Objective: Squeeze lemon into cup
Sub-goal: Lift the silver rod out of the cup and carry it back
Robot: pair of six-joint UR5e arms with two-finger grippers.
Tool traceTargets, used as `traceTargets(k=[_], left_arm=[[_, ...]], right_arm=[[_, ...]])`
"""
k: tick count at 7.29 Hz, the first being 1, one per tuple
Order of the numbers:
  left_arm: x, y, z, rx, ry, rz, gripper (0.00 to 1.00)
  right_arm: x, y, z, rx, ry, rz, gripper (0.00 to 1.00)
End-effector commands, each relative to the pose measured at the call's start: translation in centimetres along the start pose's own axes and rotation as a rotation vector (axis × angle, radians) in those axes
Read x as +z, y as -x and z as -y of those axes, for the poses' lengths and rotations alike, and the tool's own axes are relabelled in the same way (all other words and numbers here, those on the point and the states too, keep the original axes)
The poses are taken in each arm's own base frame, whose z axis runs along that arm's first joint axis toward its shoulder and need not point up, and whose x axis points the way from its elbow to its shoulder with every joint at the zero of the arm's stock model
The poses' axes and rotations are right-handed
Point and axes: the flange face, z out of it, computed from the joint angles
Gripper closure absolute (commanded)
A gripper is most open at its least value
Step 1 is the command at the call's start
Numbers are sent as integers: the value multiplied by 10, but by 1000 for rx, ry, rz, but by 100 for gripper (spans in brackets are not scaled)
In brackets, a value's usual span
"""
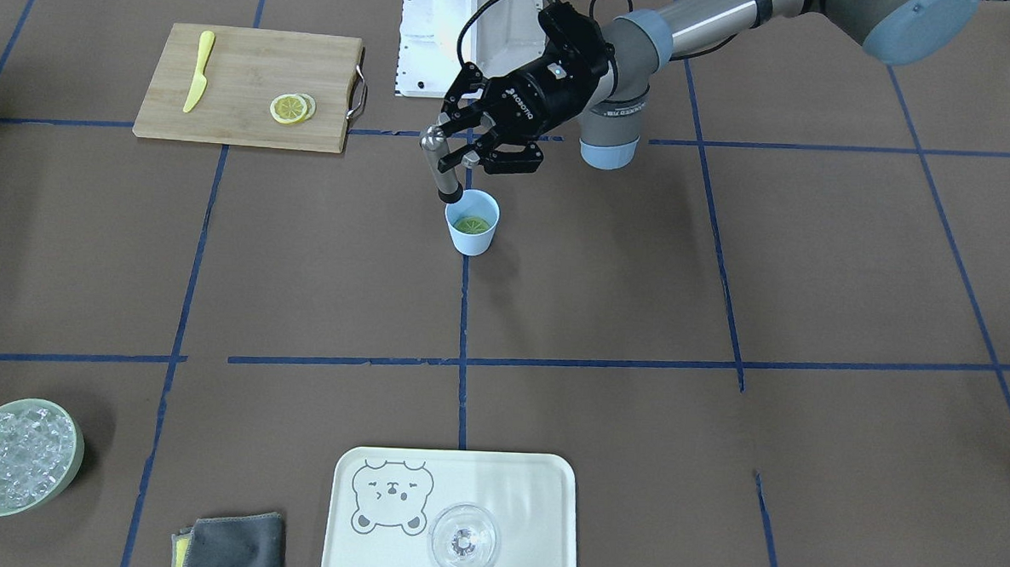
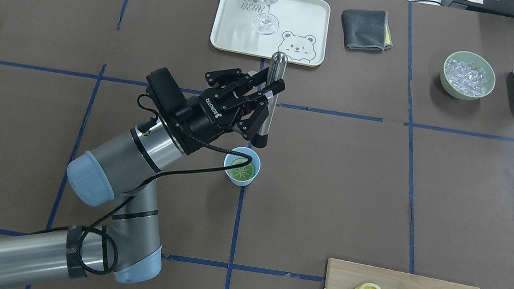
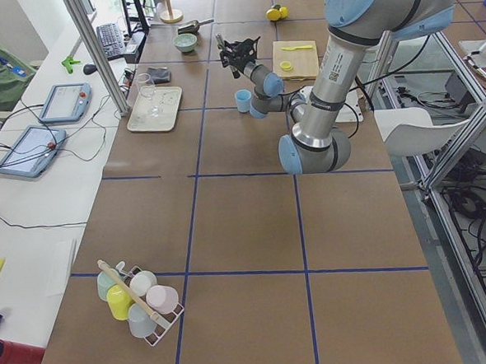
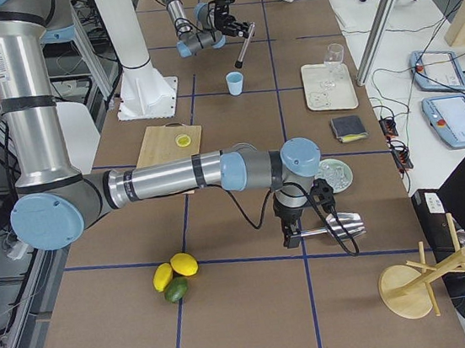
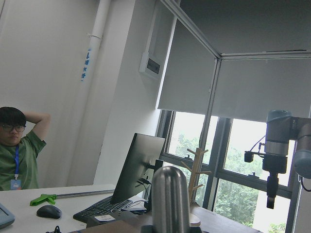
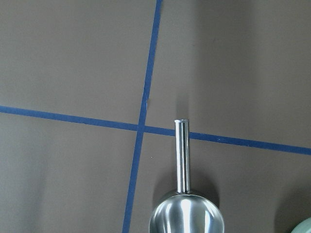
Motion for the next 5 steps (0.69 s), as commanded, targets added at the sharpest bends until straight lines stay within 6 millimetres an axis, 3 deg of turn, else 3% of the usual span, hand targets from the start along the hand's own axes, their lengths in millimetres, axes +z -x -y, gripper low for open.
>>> traceTargets(k=[1,3,4,5], left_arm=[[28,-2,52,25,118,108,100],[46,-2,85,18,261,211,100],[51,9,99,78,400,285,100],[52,33,104,128,559,350,100]], right_arm=[[1,0,-1,1,1,1,0],[1,0,-1,1,1,1,0],[1,-1,-2,2,2,1,0],[1,-1,-2,2,2,1,0]])
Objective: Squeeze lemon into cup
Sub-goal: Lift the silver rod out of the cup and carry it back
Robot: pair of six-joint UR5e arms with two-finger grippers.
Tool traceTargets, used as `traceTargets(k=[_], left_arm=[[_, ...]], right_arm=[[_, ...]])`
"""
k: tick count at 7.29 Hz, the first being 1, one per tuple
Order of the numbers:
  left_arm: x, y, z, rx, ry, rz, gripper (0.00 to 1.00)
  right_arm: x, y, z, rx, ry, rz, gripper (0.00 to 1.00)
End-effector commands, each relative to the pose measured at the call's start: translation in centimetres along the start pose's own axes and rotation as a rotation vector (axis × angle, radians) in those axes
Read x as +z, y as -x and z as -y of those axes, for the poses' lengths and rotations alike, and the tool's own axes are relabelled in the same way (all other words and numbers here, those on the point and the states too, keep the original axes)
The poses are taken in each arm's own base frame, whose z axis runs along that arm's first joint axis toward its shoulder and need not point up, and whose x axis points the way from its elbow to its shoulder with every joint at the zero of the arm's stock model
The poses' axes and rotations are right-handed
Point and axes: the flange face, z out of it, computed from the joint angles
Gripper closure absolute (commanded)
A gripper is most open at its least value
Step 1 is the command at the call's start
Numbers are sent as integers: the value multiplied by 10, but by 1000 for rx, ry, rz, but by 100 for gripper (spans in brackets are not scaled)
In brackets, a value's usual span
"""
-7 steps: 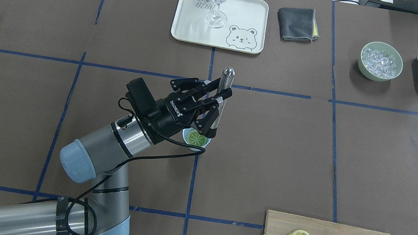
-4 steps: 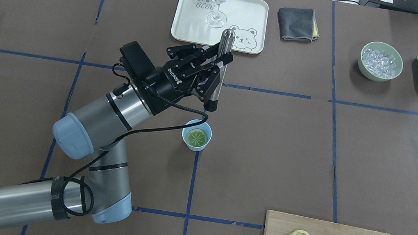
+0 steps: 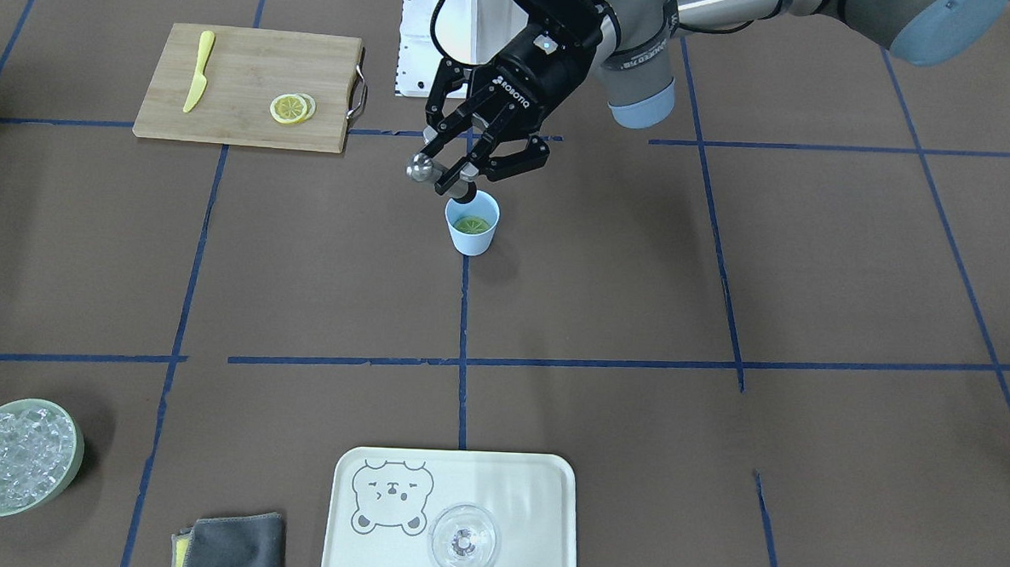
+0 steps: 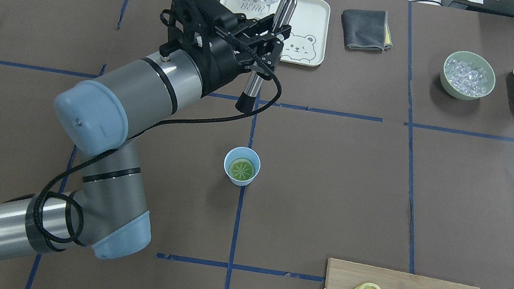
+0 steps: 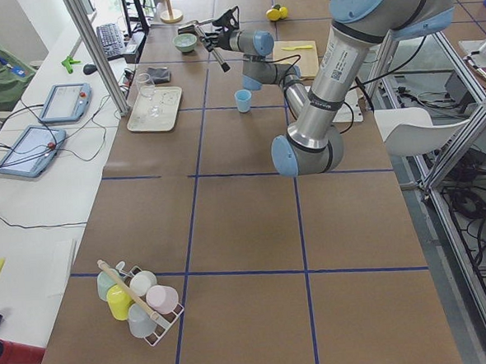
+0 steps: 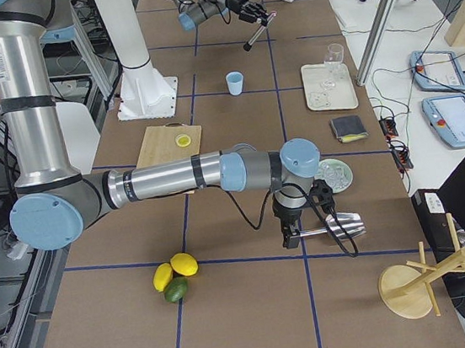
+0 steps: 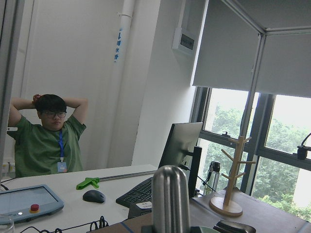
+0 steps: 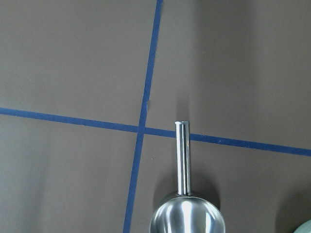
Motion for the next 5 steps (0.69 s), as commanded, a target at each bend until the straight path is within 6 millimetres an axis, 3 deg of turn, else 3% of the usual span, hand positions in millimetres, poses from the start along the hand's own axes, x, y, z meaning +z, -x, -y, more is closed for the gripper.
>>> traceTargets(k=[1,4,5], left_arm=[[1,59,6,75,327,99,100],[-29,206,27,-107,804,170,100],[-39,235,4,-129,860,234,100]], right_arm=[[1,-1,-1,1,2,0,0],[6,-9,-11,20,11,5,0],[5,-15,-16,32,8,6,0]])
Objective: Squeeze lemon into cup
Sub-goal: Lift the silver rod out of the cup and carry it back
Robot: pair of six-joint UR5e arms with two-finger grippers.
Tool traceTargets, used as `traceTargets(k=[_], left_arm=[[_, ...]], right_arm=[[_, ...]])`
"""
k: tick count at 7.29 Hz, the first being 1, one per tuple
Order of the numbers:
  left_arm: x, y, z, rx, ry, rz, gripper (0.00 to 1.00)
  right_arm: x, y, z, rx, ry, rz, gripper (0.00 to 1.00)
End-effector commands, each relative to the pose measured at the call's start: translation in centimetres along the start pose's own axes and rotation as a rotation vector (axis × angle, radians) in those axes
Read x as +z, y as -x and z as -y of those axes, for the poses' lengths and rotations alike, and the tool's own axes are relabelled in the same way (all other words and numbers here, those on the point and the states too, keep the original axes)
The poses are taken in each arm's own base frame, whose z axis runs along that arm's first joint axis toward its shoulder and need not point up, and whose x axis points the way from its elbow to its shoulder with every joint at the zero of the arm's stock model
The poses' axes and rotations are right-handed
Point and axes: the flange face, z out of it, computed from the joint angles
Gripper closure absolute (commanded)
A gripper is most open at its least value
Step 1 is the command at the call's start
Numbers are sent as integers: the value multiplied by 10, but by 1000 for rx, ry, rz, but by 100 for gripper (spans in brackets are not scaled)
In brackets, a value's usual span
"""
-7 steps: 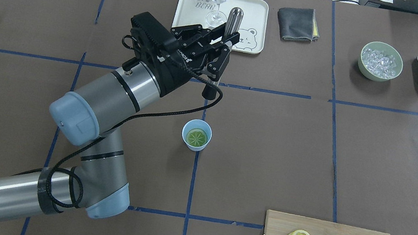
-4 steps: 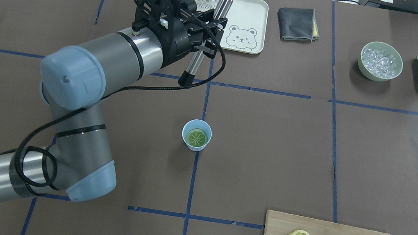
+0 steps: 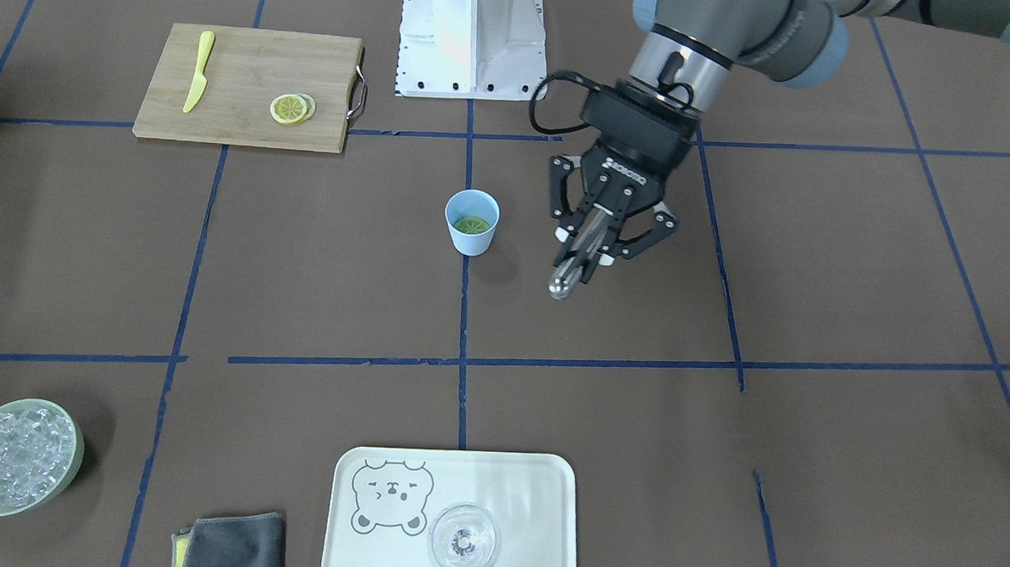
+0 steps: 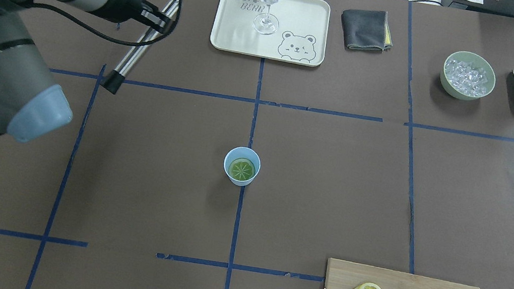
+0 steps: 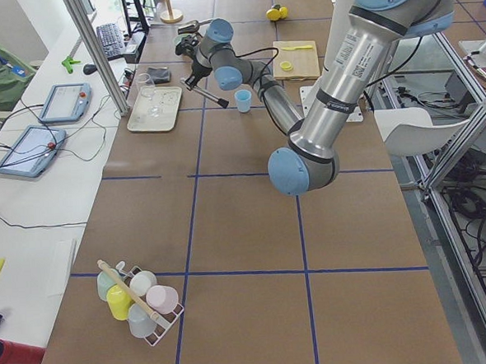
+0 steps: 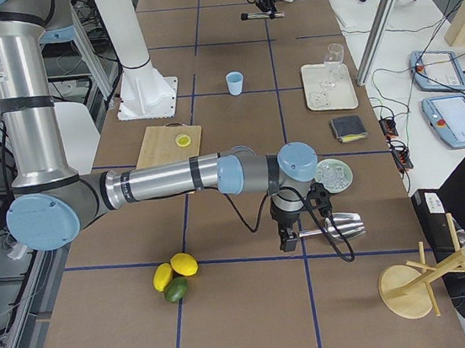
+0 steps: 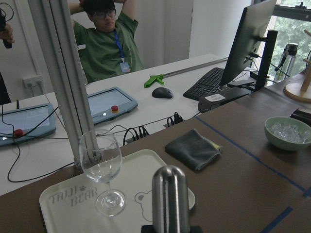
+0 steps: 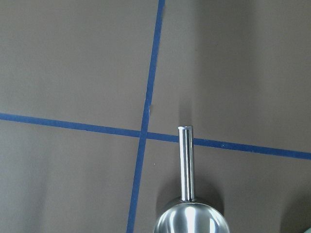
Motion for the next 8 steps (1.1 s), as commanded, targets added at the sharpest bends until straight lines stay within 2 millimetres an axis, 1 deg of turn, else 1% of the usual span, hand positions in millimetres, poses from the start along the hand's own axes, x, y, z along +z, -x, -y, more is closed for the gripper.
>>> traceTargets(k=[1,2,3,4,5,6,7,8], left_arm=[[17,80,-43,-146,163,94,100],[26,105,-69,-270,195,136,100],[31,120,-82,-347,193,183,100],[39,142,-105,-362,193,221,100],[51,168,-134,-362,190,219,100],[69,195,-161,-353,174,203,100],[89,215,-178,-372,166,197,100],[105,227,-189,-437,140,185,100]], right_arm=[[-2,-10,-8,20,-5,3,0],[-2,-10,-8,19,-6,3,0],[-2,-10,-8,20,-5,4,0],[-2,-10,-8,20,-5,4,0],[-3,-9,-8,18,-7,4,0],[-3,-9,-8,20,-7,4,0],[-3,-9,-8,21,-6,4,0],[-3,-9,-7,17,-9,4,0]])
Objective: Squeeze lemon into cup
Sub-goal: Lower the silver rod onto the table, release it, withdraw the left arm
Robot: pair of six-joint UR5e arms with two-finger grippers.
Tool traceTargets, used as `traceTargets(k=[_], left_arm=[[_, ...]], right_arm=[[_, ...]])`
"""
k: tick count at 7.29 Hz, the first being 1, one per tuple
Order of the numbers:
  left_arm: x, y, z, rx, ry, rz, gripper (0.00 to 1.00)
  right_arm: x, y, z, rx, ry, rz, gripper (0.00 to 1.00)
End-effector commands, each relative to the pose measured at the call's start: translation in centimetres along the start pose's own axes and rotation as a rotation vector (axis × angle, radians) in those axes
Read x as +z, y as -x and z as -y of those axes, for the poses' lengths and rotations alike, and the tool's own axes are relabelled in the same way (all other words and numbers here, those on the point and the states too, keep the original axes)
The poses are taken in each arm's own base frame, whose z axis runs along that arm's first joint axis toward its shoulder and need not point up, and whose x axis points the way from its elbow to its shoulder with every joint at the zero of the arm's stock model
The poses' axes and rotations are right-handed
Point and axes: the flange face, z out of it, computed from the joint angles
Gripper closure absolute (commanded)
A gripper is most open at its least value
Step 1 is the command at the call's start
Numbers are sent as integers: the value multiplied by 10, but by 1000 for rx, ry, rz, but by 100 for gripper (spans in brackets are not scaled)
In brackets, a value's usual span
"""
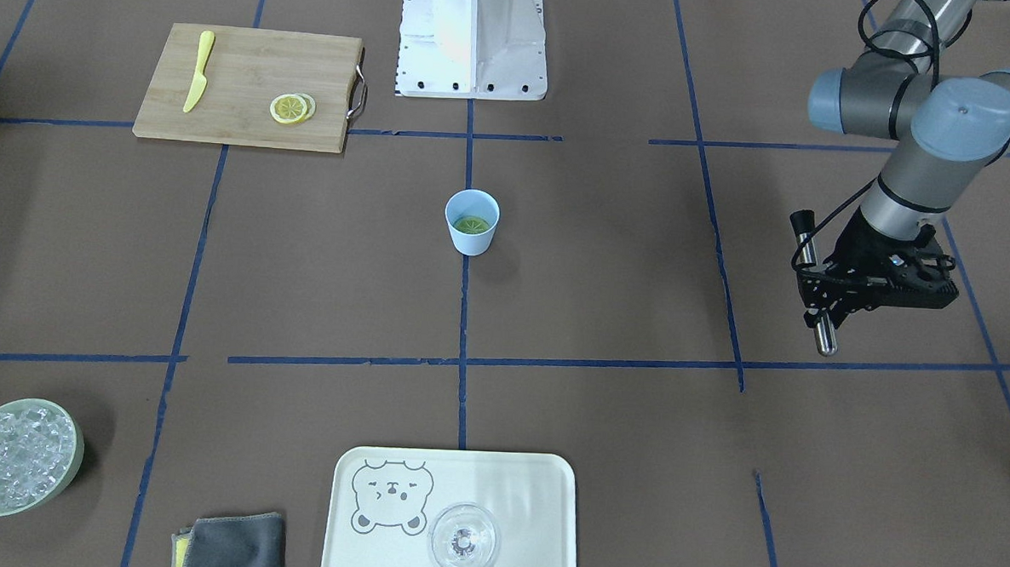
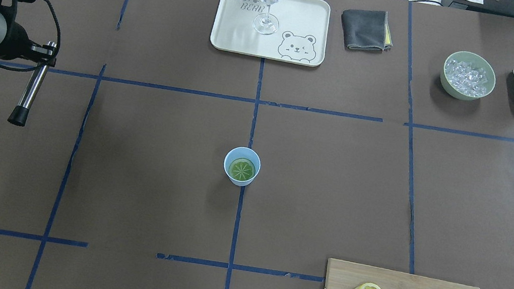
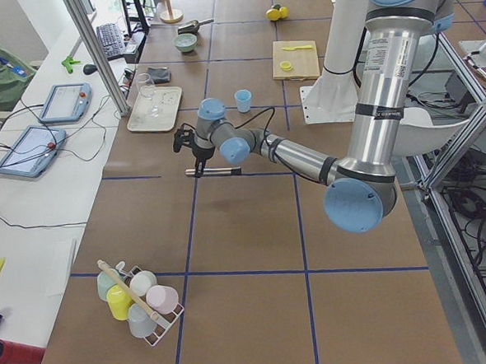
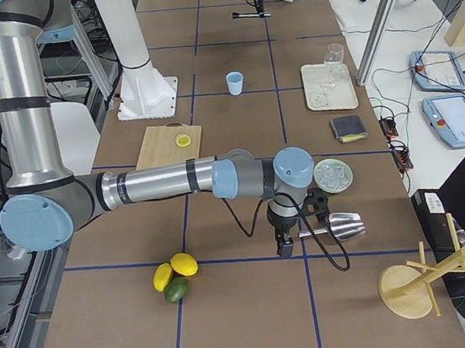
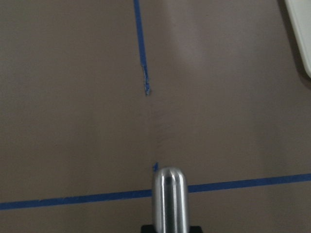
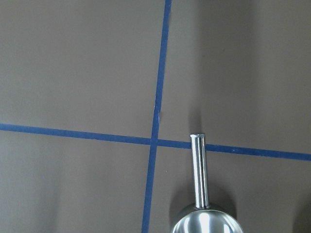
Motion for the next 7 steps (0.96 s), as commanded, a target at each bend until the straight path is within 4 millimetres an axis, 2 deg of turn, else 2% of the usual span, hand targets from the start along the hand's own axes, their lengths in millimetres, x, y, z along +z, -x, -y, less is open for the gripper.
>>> traceTargets(k=[1,2,6,7], left_arm=[[31,26,-10,-58,-29,-23,100],[36,29,-16,-56,-47,5,100],[54,3,-42,-12,-4,-9,100],[56,8,-50,-9,5,-4,100]], right_arm=[[-1,1,1,-2,-3,0,0],[-1,1,1,-3,-3,0,0],[-2,2,3,-4,-5,-1,0],[-3,2,3,-5,-6,-1,0]])
